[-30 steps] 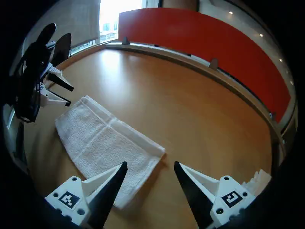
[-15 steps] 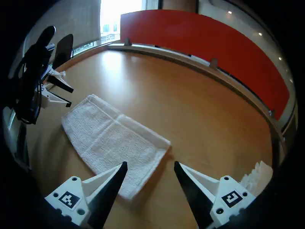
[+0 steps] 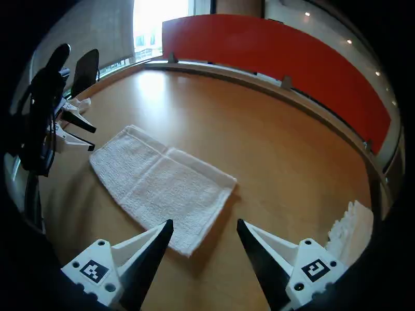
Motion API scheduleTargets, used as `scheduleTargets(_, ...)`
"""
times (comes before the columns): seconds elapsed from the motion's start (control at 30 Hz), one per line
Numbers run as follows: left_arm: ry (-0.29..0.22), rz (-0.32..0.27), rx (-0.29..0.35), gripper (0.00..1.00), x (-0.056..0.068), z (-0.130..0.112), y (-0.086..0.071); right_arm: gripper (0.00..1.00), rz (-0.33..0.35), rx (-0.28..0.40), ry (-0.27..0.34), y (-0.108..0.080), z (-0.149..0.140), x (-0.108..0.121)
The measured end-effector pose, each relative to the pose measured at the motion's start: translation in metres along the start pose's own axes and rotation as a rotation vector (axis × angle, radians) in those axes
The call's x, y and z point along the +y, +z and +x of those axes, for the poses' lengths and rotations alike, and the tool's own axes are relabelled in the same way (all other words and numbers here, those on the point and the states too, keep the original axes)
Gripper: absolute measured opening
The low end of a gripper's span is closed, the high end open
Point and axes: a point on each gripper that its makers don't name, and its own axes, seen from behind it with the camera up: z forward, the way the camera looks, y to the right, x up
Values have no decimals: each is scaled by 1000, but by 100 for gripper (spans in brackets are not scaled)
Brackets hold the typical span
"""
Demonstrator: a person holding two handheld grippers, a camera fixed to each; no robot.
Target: Fold towel
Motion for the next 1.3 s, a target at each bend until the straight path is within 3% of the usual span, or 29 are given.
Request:
scheduleTargets(0.27,-55,25,19,94,-2,-6,-9,95,-10,8,14,-4,-2,-1)
scheduleTargets(0.57,-82,49,28,94,-4,-14,-18,95,2,3,2,-5,-4,-3)
scheduleTargets(1.3,-147,125,87,94,-20,-24,-50,95,78,-51,-115,-7,-13,-9)
